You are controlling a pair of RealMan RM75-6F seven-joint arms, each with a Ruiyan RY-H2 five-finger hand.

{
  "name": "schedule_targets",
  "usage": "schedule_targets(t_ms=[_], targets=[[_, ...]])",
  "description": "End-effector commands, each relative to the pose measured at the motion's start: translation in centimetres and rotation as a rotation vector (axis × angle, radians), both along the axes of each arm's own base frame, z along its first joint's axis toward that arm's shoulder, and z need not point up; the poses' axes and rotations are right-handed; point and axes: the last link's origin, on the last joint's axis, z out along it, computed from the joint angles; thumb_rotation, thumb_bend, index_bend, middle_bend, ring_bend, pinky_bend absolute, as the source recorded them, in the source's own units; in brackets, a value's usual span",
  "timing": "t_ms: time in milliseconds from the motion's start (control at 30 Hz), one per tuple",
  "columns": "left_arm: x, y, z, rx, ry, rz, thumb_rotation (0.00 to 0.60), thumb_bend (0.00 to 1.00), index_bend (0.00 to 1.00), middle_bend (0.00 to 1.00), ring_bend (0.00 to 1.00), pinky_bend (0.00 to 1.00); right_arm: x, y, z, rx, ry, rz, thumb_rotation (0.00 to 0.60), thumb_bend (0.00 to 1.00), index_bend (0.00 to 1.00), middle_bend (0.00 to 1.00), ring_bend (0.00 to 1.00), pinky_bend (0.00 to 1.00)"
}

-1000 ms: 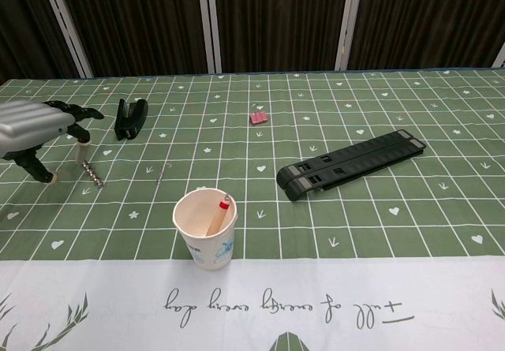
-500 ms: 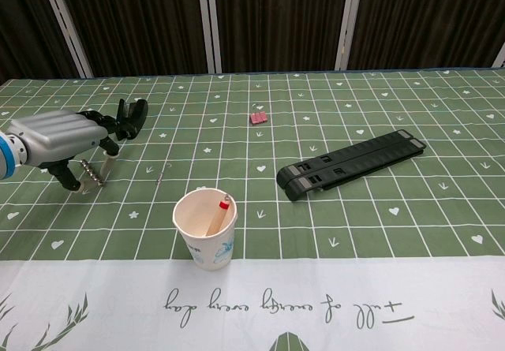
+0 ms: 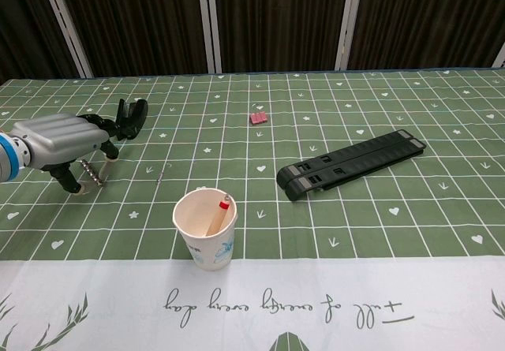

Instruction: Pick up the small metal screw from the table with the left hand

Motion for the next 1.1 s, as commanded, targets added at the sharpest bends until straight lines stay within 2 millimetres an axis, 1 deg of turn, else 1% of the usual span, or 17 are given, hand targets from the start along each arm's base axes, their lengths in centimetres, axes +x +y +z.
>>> schedule_targets(t_ms=[33,367,833,967,1100], targets=[[0.05,0.07,-0.08,0.003,-0.005,0.003,0.6,0.32,0.51,0.0,0.0,0.0,0.02,0.01,0.01,-0.001,0.0,0.001,0.6,0.05,0.18,0.0,0.0,0.09],[-0.3,0.29,-0.23,0.006,0.01,0.014,0.6,0.32,0.51,0.0,0.0,0.0,0.02,0.02,-0.02,0.001,-0.001,0.0,0.6,0.05,0.18,0.0,0.0,0.09],[-0.17,0.45,-0.79,0.001,0.008,0.025,0.6,0.32,0.48,0.0,0.0,0.0,0.01,0.03,-0.01,0.002,-0.006,-0.005,0.6,0.05,0.18,0.0,0.0,0.09],[-0.2,0.44,-0.81,0.0,0.011,0.025,0.6,0.32,0.5,0.0,0.0,0.0,0.01,0.03,0.0,0.002,-0.007,-0.005,0.6,0.05,0.18,0.0,0.0,0.09],[-0.39,0.45,-0.91,0.003,0.015,0.033,0.6,0.33,0.55,0.0,0.0,0.0,0.01,0.05,0.03,0.0,-0.006,-0.005,0.6,0.05,0.18,0.0,0.0,0.09]])
